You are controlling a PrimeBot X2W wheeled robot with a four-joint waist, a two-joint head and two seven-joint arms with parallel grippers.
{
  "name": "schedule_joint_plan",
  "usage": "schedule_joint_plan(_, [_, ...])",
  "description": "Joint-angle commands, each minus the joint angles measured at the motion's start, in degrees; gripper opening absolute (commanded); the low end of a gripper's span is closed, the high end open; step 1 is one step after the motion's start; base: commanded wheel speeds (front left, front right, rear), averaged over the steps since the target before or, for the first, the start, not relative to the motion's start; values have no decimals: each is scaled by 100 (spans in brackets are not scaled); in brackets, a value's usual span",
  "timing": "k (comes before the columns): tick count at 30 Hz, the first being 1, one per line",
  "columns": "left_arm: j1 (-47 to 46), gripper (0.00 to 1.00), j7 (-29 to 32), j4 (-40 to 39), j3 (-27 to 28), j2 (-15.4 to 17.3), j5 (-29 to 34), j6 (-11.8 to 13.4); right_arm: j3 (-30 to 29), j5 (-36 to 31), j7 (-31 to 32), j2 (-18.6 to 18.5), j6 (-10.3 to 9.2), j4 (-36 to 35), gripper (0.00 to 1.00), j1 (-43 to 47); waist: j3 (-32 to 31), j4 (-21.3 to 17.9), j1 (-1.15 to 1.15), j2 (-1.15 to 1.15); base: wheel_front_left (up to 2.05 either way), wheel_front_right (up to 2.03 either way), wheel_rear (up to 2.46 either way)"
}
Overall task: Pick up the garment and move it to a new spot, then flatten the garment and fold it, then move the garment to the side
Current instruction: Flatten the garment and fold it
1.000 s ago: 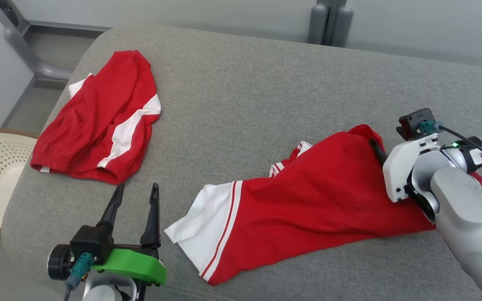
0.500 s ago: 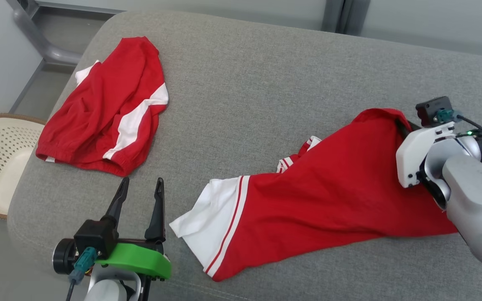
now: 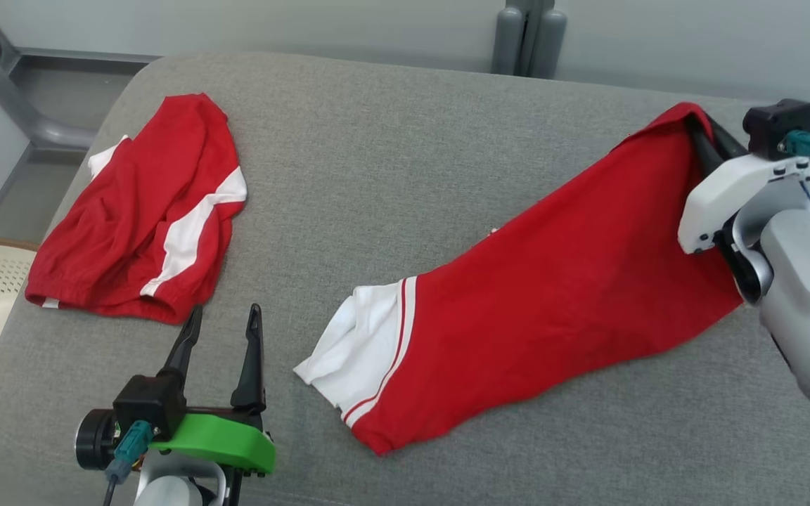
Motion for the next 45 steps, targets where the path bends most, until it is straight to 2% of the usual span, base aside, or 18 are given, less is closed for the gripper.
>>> schedule_joint_plan(1, [85,100,-3,11,38,8,7,-13,-29,40,-24,-4,-10,-196,0,242,-158,-179,0,0,0,0,0])
schedule_joint_plan(10, [365,100,-3,4,173,9,82,-48,-672,-23,-25,-185,-10,-2033,0,2176,-507,-683,0,0,0,0,0])
schedule_joint_plan(15, [444,100,-3,-22,173,9,60,-53,-1448,7,-27,-321,-10,-2838,0,3529,-571,-885,0,0,0,0,0])
schedule_joint_plan(19, [467,100,-3,-13,184,10,85,-57,-2030,84,-26,-309,-10,-3199,0,4532,-583,-1016,0,0,0,0,0])
schedule_joint_plan(24, [514,100,-3,18,193,11,114,-72,-2311,119,-22,-206,-10,-3285,0,5318,-650,-1121,0,0,0,0,0])
schedule_joint_plan(25, [521,100,-3,24,184,11,110,-78,-2351,82,-7,-165,-10,-3251,25,5415,-664,-1136,0,0,0,0,0])
schedule_joint_plan(26, [521,100,-3,27,179,11,109,-82,-2375,52,-9,-120,-10,-3278,54,5449,-675,-1147,0,0,0,0,0])
schedule_joint_plan(27, [525,100,-3,30,171,11,117,-91,-2398,34,-11,-60,-9,-3305,100,5484,-692,-1160,0,0,0,0,0])
schedule_joint_plan(37, [502,100,-3,78,176,11,174,-132,-2383,-523,-24,87,-9,-4217,100,5451,-786,-1051,0,0,0,0,0])
schedule_joint_plan(45, [524,100,-3,85,161,11,146,-147,-1726,-854,226,43,-9,-4233,100,4787,-805,-787,0,0,0,0,0])
